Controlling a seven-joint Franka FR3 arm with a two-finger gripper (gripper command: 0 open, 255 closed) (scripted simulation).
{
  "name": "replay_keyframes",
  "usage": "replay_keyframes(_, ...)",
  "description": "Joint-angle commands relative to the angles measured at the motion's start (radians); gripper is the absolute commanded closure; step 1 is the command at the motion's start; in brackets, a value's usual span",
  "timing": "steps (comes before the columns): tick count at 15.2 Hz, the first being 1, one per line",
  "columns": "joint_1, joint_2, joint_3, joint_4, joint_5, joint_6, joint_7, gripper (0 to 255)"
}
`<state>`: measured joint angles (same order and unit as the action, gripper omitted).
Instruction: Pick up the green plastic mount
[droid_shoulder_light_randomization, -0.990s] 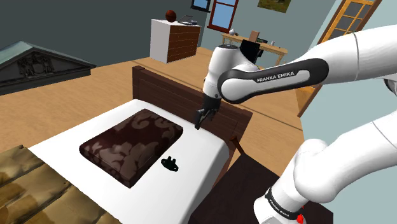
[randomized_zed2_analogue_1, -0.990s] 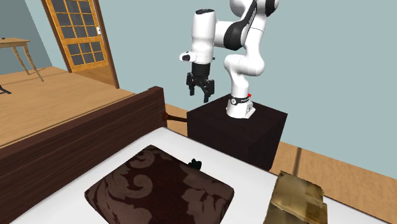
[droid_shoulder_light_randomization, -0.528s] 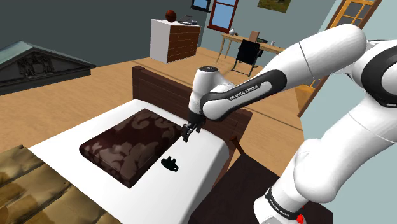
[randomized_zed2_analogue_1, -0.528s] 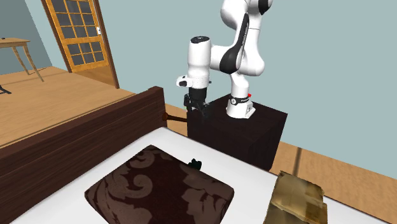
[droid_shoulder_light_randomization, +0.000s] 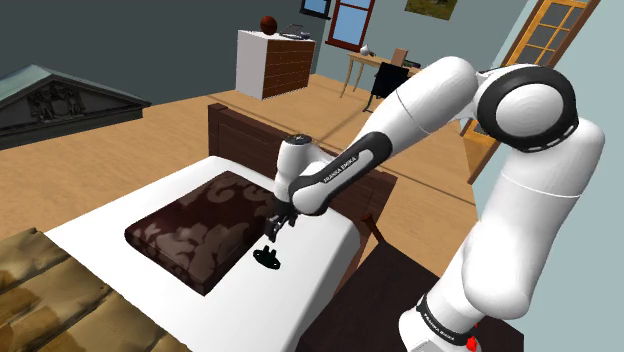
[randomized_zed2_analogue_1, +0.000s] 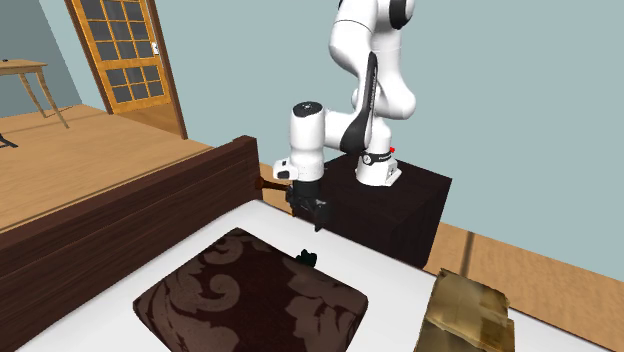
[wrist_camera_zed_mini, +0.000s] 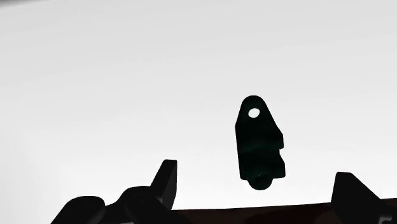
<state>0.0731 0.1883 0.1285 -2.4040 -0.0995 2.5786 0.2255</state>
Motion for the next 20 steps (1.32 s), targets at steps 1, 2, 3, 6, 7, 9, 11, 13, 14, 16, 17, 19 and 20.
replay_keyframes(1, 0.006, 0.079, -0.004, 0.03, -0.018, 0.041, 0.007, 0)
replay_keyframes(2, 0.011, 0.12, -0.006, 0.051, -0.026, 0.057, 0.013, 0)
replay_keyframes(3, 0.017, 0.161, -0.009, 0.073, -0.035, 0.072, 0.018, 0)
replay_keyframes(6, 0.035, 0.274, -0.018, 0.141, -0.054, 0.108, 0.03, 0)
replay_keyframes(7, 0.038, 0.287, -0.021, 0.144, -0.057, 0.118, 0.032, 0)
replay_keyframes(9, 0.042, 0.314, -0.027, 0.151, -0.063, 0.138, 0.037, 0)
replay_keyframes(11, 0.047, 0.342, -0.033, 0.159, -0.069, 0.157, 0.042, 0)
replay_keyframes(13, 0.052, 0.369, -0.039, 0.168, -0.075, 0.176, 0.047, 0)
replay_keyframes(14, 0.053, 0.377, -0.041, 0.171, -0.076, 0.182, 0.048, 0)
replay_keyframes(16, 0.053, 0.378, -0.041, 0.171, -0.076, 0.182, 0.048, 255)
replay_keyframes(17, 0.053, 0.378, -0.041, 0.171, -0.076, 0.182, 0.048, 255)
replay_keyframes(19, 0.054, 0.378, -0.041, 0.171, -0.076, 0.182, 0.048, 255)
replay_keyframes(20, 0.054, 0.378, -0.041, 0.171, -0.076, 0.182, 0.048, 255)
